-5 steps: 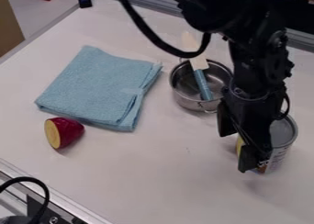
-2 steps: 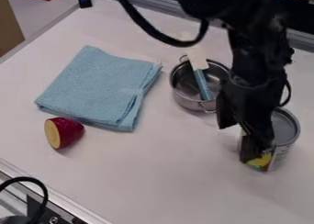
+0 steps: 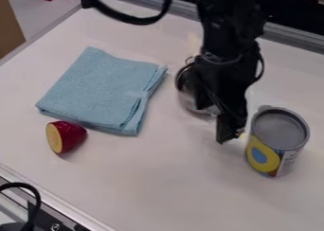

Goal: The robot arm moved the can on the right side of the table.

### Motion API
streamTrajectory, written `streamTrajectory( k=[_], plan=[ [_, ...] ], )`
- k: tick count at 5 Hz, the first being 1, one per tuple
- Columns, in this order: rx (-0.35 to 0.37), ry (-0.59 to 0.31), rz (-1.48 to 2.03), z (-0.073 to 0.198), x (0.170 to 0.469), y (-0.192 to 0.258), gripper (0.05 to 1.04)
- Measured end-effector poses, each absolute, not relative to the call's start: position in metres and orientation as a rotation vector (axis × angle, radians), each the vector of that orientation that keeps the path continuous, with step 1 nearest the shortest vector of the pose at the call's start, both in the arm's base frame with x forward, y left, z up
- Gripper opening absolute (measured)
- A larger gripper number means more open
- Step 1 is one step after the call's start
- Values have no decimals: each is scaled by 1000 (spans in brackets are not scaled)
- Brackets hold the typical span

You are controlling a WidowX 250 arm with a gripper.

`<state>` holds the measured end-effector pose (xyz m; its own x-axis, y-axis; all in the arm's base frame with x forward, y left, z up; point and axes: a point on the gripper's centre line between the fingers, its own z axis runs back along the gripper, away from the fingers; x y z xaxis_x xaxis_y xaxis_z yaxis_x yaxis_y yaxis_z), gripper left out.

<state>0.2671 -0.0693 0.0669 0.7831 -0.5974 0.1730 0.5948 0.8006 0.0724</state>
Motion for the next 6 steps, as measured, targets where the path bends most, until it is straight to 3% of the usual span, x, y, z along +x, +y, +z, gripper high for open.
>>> streamTrajectory(
  k=[2, 4, 5, 6],
  plan=[
    [-23, -197, -546, 80, 261, -31, 999],
    [8, -254, -263, 82, 272, 21, 999],
    [17, -199, -262, 80, 260, 40, 999],
    [14, -198, -303, 78, 243, 51, 999]
  ],
)
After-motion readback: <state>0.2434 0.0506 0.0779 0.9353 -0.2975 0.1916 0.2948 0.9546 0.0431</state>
